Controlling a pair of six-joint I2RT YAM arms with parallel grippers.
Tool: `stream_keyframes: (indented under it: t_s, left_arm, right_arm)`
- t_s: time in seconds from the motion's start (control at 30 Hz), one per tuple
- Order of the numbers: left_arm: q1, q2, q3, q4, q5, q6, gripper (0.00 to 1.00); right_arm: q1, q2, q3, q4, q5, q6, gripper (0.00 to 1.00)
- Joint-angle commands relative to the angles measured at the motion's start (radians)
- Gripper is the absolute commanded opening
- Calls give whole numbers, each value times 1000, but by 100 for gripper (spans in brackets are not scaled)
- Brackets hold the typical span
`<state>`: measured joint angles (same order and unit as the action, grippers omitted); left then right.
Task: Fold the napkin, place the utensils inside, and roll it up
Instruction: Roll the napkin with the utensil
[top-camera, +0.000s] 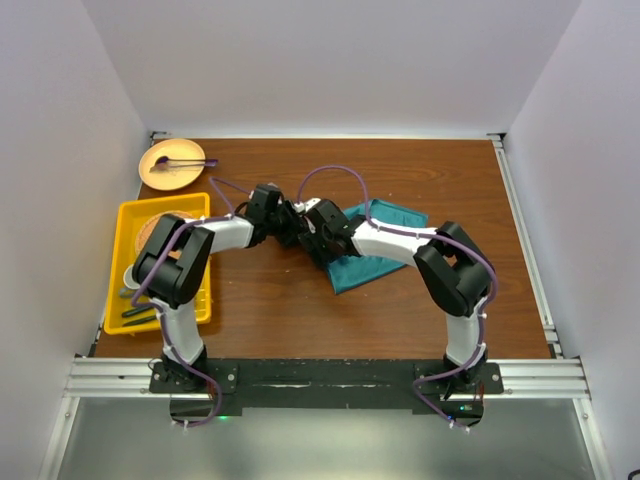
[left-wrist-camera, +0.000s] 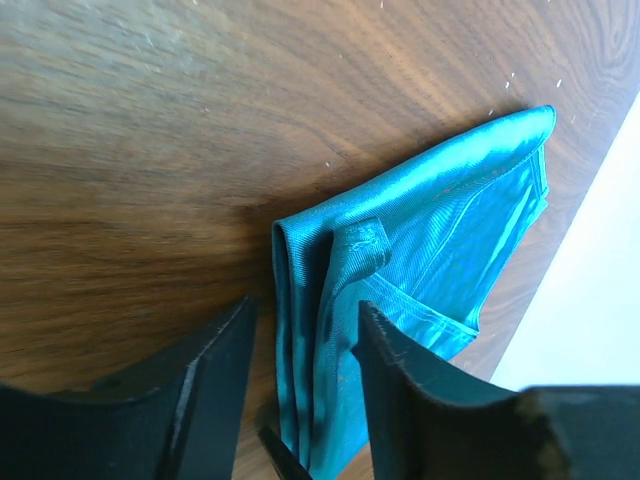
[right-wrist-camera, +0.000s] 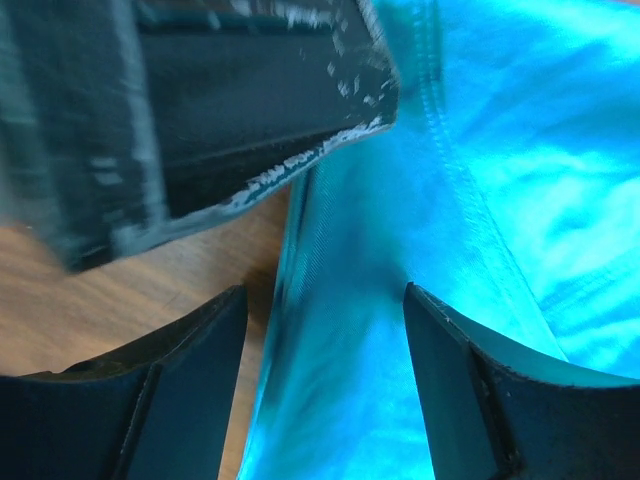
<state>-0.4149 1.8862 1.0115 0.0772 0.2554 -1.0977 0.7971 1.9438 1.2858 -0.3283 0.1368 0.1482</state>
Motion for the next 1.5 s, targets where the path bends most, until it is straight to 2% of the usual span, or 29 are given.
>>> stream_keyframes:
  t_s: [0.0,0.23,0.3,0.33,0.6,0.63,0.73,0.87,0.9,0.93,1.13,1.2,1.33,1.47]
  left_arm:
    - [44,-30,-11,-73,-28,73,58]
    - [99,-101,-60,-108,-45,131,68]
    - [108,-119,-54,-140,-42,160,71]
    - [110,-127,-53,-151,-39,171,73]
    - [116,-205,-34,-186,-10,246,74]
    - [116,-208,-28,-188,-4,249,74]
    - [117,-217,-24,-183,30,272,74]
    - [117,-228,-63,-119,143,326,72]
    - [117,-237,-85,-94,169,338,67]
    - [117,-242,-126,-3,195,347,67]
    - [117,-217,-232,224,361,282,67]
    - [105,-193,-232,242,367,262,68]
    - [76,-147,-165,123,253,184,70]
    - [71,-55,-116,70,239,86,71]
  right_arm:
    - [-6,29,-14,46,-29,1,64]
    - [-13,98,-42,9,40,33,53]
    - [-12,116,-49,6,32,42,45]
    - [-13,119,-58,9,23,51,37]
    - [-54,115,-49,40,-175,96,12]
    - [-62,113,-46,43,-198,103,7]
    - [-98,118,-34,54,-288,108,0]
    - [-157,122,-42,95,-445,125,0]
    - [-168,121,-55,127,-475,143,0]
    - [-180,122,-62,144,-547,151,0]
    - [-237,132,-82,219,-692,189,0]
    - [-256,139,-86,233,-738,197,0]
    - [-272,149,-92,261,-786,200,0]
    - [-289,152,-108,294,-801,206,0]
